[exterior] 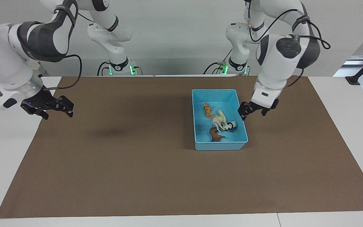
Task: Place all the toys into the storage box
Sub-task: 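Place the panda in the box with the left gripper while the right gripper withdraws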
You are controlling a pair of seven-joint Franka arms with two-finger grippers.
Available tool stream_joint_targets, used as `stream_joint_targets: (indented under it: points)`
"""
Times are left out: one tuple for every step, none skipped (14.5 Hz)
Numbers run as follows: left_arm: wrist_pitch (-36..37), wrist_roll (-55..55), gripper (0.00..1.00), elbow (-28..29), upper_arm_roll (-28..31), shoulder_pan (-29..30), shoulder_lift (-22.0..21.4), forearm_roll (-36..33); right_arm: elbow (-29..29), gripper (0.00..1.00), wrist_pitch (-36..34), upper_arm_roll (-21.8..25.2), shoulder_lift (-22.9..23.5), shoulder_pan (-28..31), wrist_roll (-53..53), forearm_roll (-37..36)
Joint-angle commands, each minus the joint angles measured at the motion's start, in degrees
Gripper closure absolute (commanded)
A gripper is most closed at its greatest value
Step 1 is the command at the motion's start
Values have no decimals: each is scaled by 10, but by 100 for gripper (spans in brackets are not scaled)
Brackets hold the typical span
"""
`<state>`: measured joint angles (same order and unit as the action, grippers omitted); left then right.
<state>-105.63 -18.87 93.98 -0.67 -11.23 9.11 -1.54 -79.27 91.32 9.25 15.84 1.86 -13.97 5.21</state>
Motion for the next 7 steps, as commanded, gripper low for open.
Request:
stream_joint_targets:
  points:
    - [5,58,0,-16,-4,49,-12,-7,-35,0,-29,-8,-58,24,-17,-8]
    - [16,66,0,-27,-4,59,-12,-7,-55,0,-31,-8,-83,24,-14,-13]
    - [30,69,0,-34,-3,64,-13,-8,-82,0,-33,-8,-118,21,-10,-28]
    - [39,80,0,-35,-4,67,-24,-8,-101,0,-34,-9,-143,18,-7,-34]
    - [46,95,0,-34,-3,70,-39,-7,-118,0,-44,-9,-166,17,3,-35]
    - [55,105,0,-35,0,71,-51,-7,-129,0,-56,-9,-185,17,17,-35]
    - [63,113,0,-33,6,74,-64,-7,-138,0,-65,-10,-197,15,28,-36]
